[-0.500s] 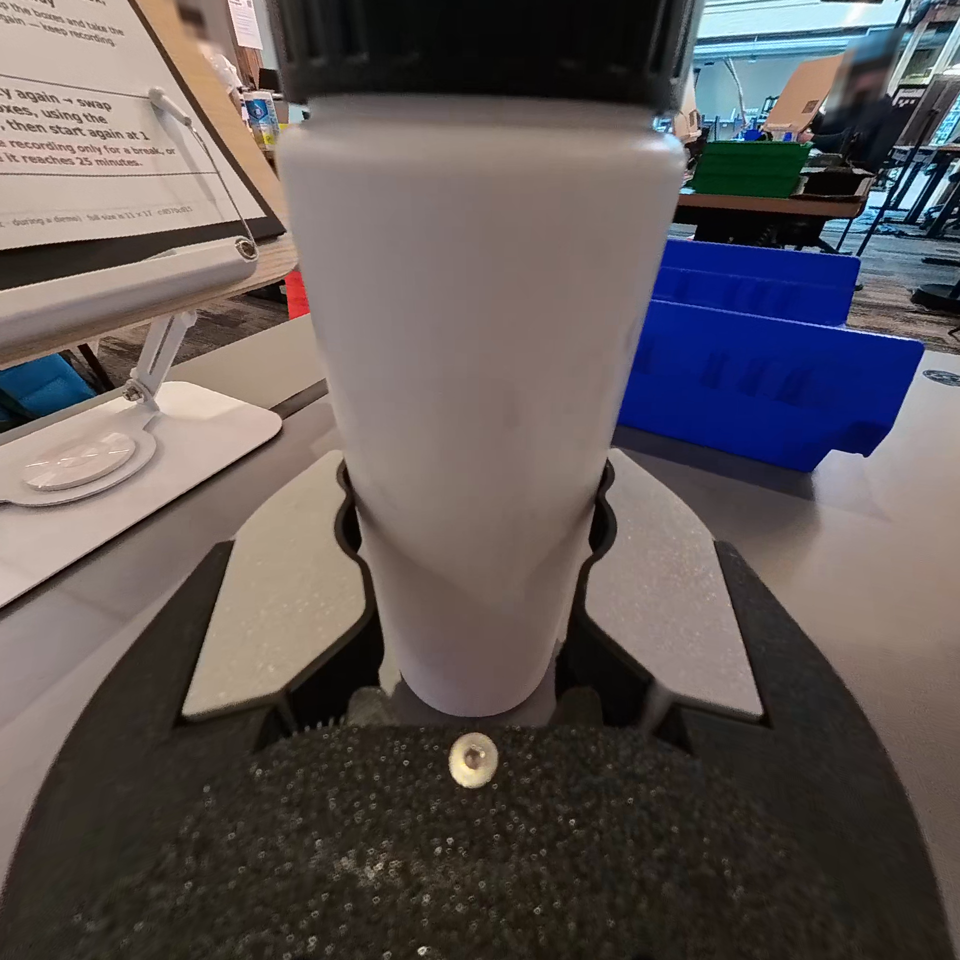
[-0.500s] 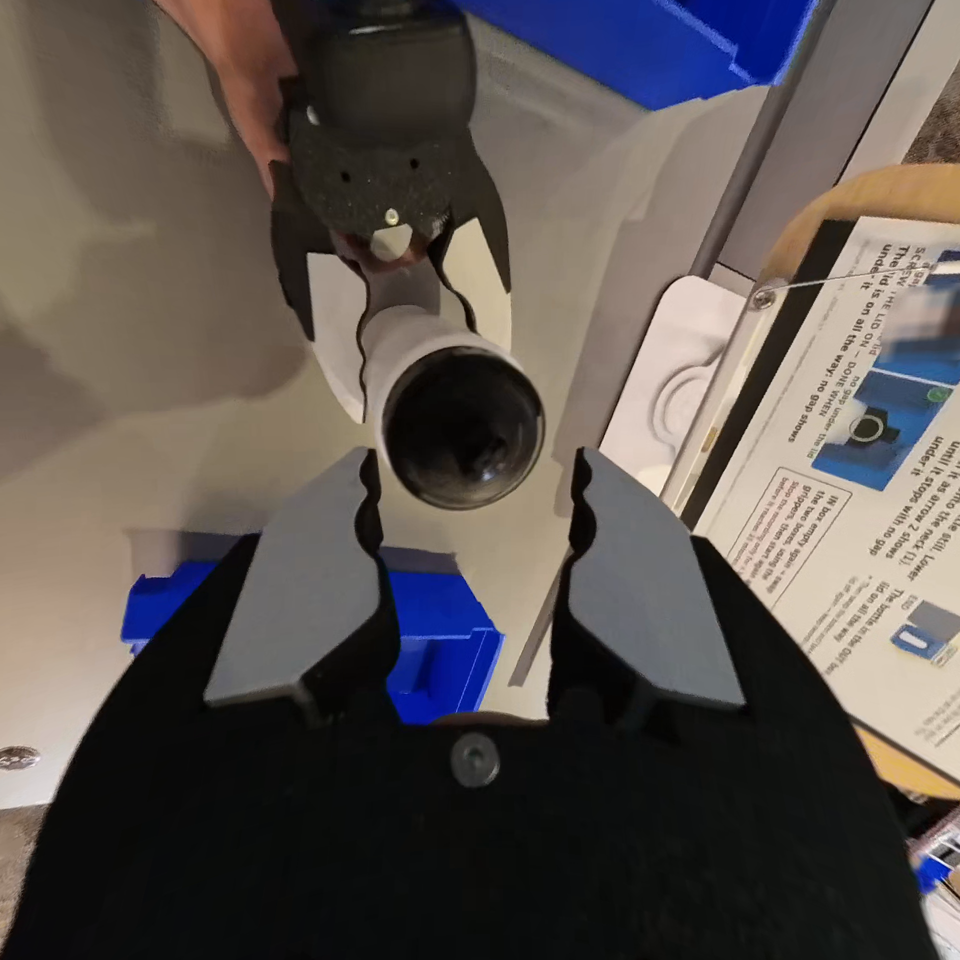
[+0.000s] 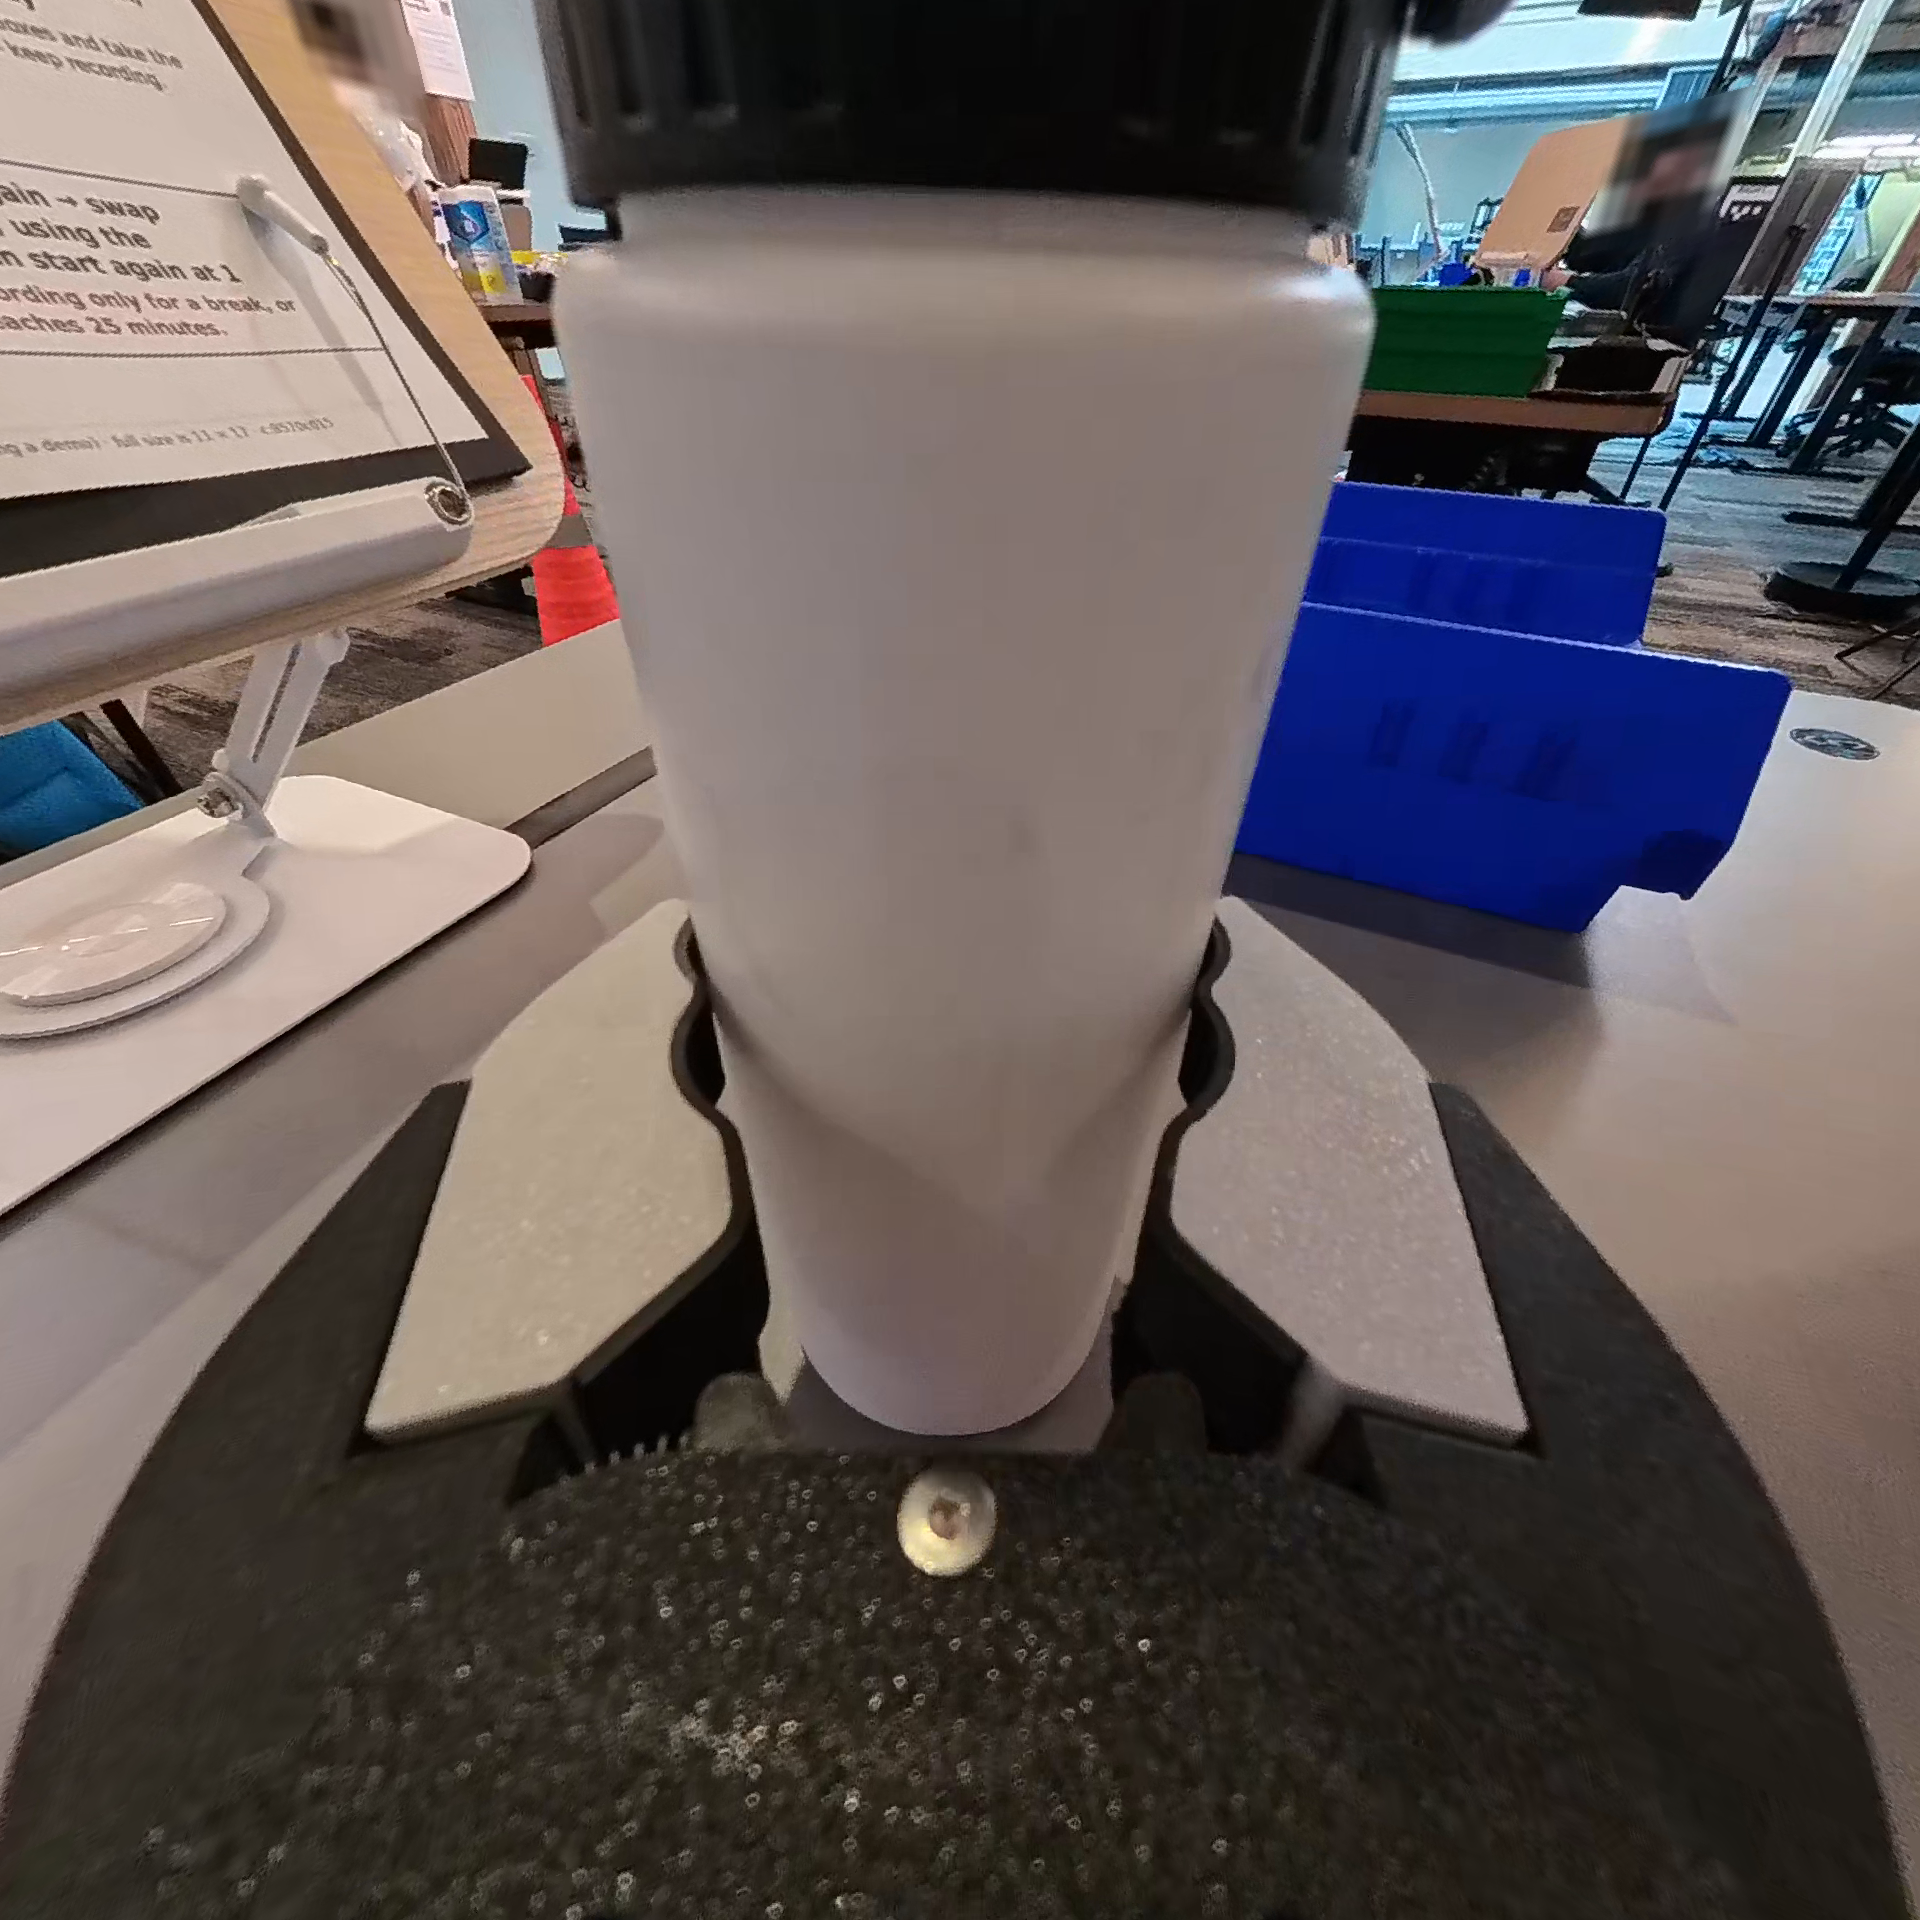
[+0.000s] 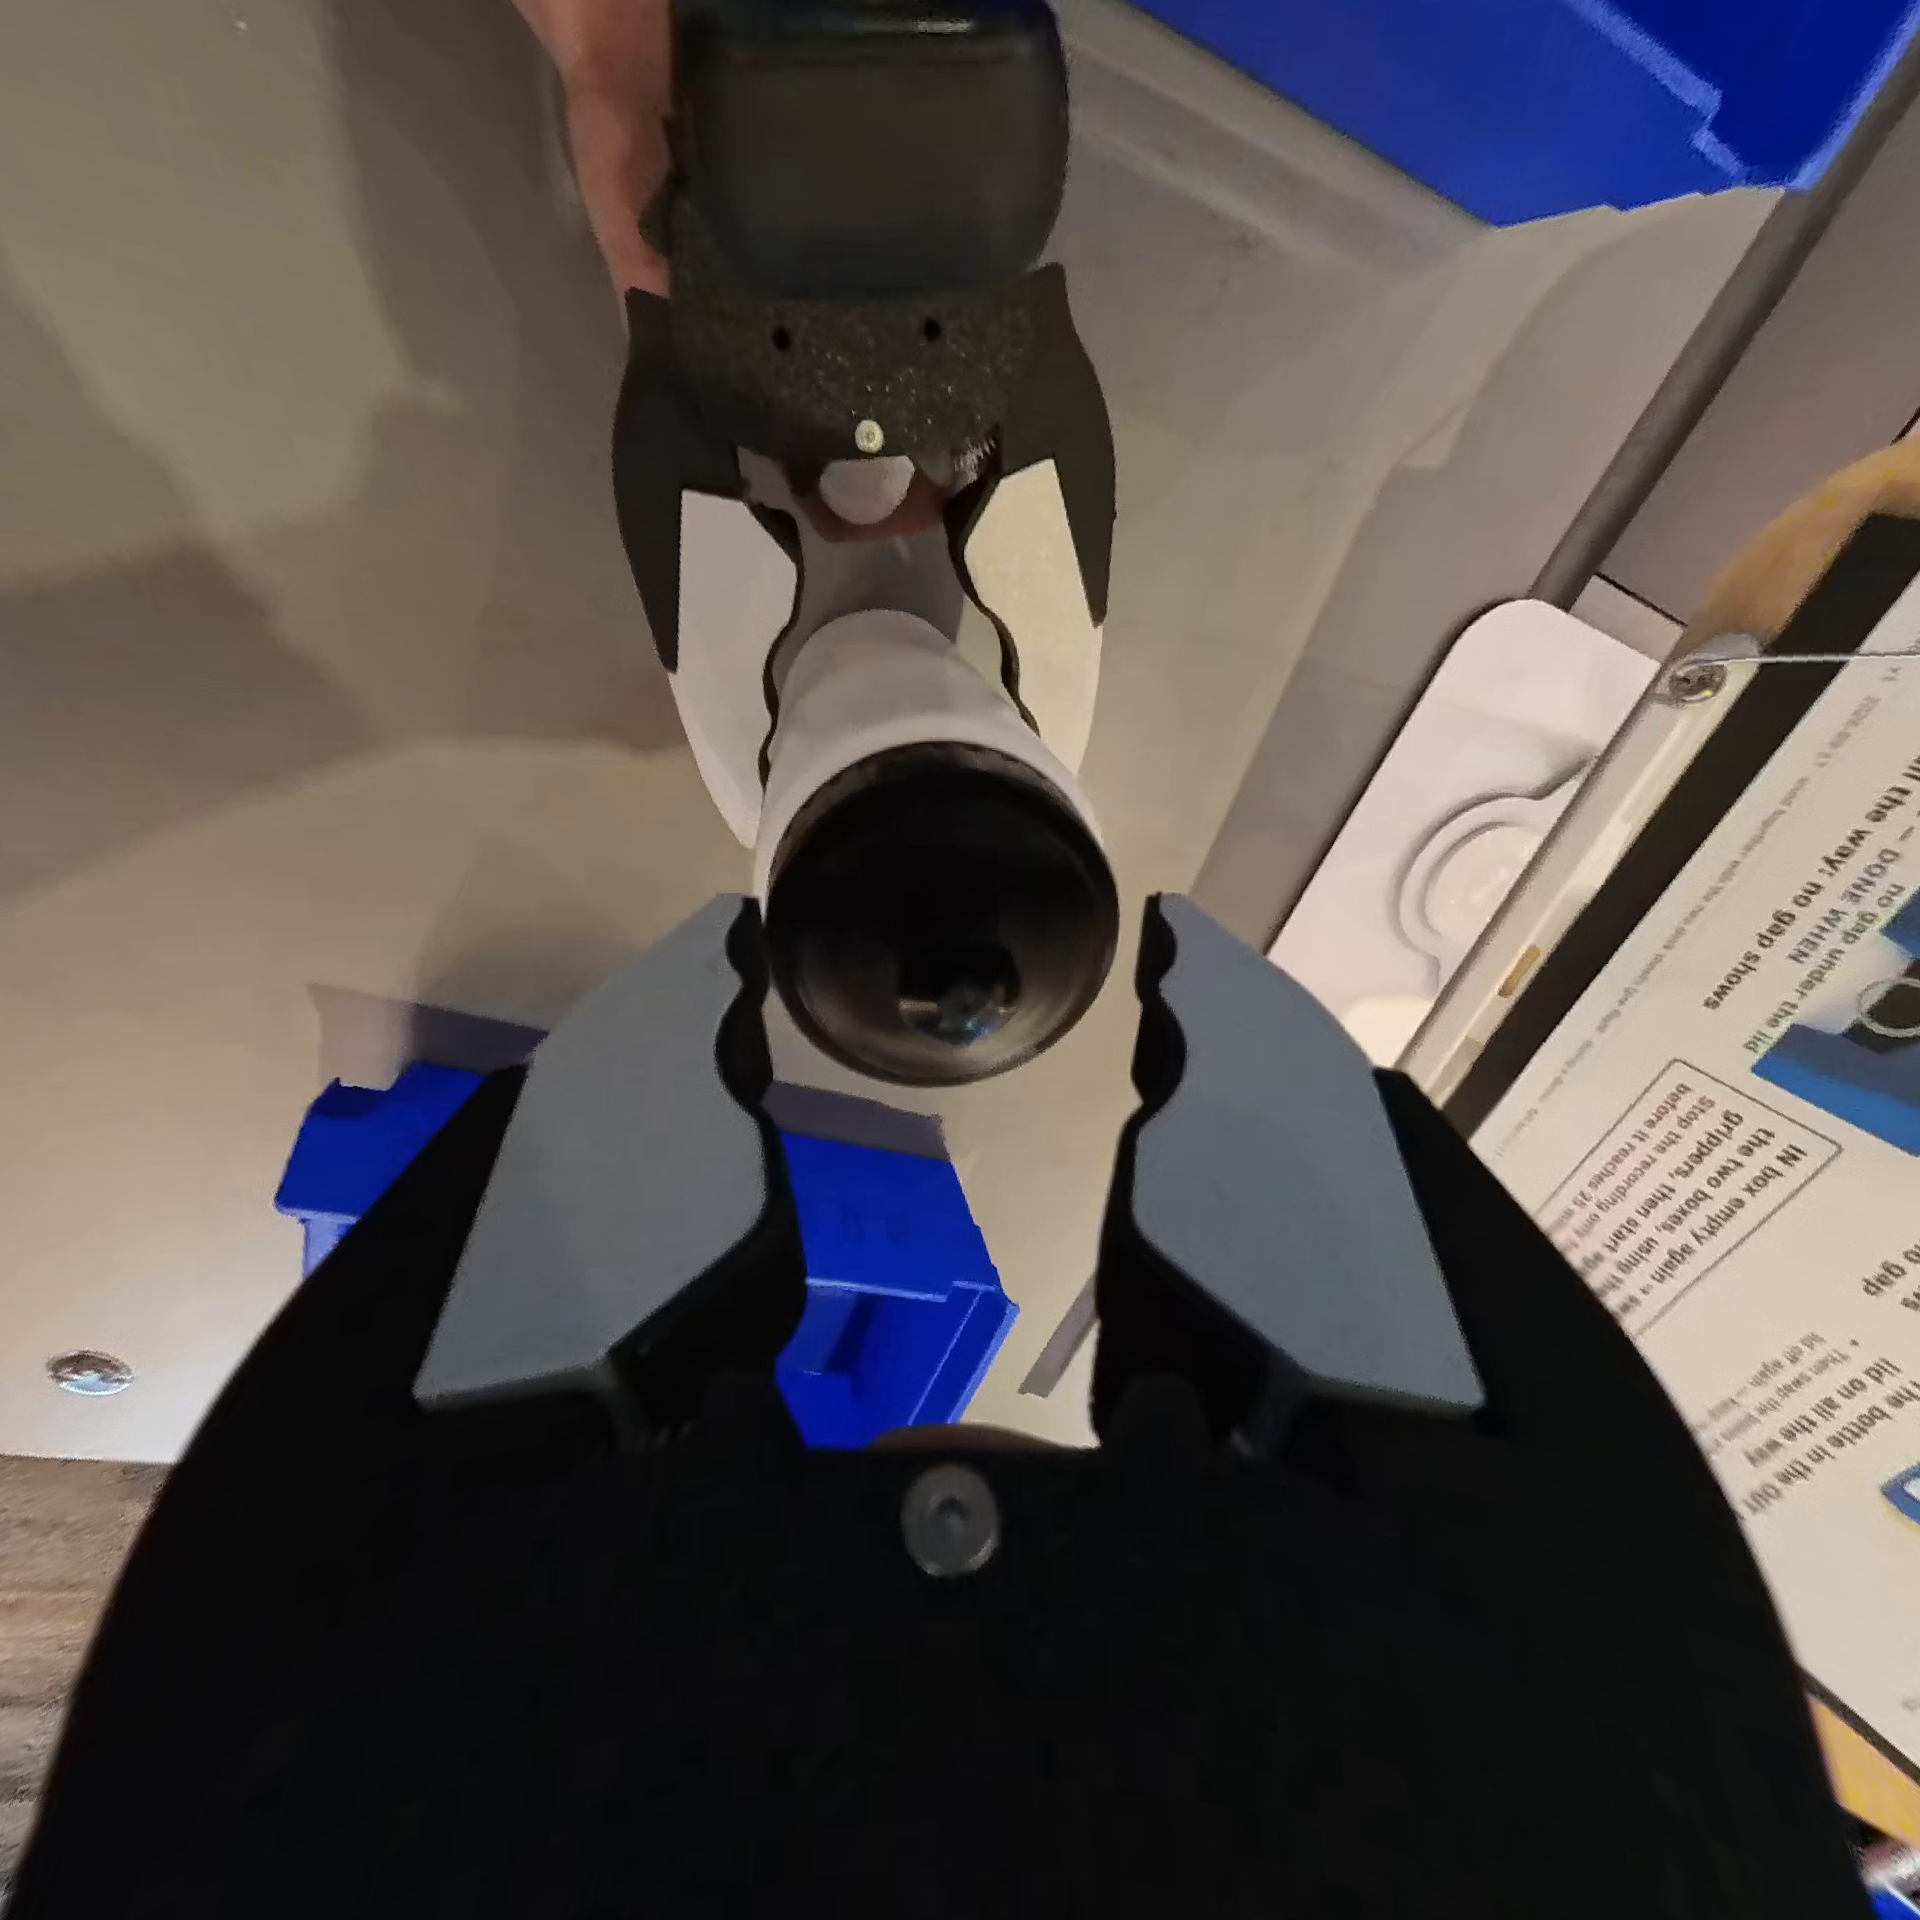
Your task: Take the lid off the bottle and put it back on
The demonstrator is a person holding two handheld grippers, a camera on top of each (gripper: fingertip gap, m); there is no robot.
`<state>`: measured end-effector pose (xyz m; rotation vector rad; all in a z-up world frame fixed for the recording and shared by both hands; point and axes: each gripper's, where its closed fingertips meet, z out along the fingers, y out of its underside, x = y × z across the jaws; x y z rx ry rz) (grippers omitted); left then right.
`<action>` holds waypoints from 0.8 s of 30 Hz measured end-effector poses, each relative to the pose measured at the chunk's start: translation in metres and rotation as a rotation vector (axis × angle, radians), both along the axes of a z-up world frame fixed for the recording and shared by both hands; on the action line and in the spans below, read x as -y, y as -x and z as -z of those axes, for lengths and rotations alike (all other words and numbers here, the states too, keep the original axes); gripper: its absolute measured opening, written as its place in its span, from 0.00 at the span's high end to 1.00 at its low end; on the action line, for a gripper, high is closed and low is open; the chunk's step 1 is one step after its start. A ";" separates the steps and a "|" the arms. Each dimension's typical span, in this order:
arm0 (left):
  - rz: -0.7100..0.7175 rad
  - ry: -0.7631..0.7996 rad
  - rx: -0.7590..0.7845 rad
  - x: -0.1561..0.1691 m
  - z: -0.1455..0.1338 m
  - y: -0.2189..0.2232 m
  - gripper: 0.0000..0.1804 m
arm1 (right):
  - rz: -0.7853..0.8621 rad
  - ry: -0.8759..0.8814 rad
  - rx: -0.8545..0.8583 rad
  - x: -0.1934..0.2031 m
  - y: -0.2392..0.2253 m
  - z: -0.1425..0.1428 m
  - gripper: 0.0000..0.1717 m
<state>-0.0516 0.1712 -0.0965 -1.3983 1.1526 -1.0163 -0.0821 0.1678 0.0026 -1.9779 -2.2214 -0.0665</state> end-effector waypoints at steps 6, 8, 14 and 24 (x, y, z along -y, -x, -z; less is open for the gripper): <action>-0.003 -0.002 -0.001 0.000 0.000 0.000 0.52 | 0.038 0.071 0.016 0.001 -0.002 0.010 0.59; -0.002 0.003 -0.001 -0.001 0.000 0.000 0.52 | 0.077 0.085 0.011 0.000 -0.002 0.010 0.59; 0.004 0.000 -0.002 0.000 0.000 0.000 0.52 | 0.138 0.104 0.008 0.001 -0.001 0.010 0.60; 0.002 -0.012 -0.039 0.001 0.001 0.000 0.52 | 0.003 0.081 0.010 0.004 -0.002 0.010 0.61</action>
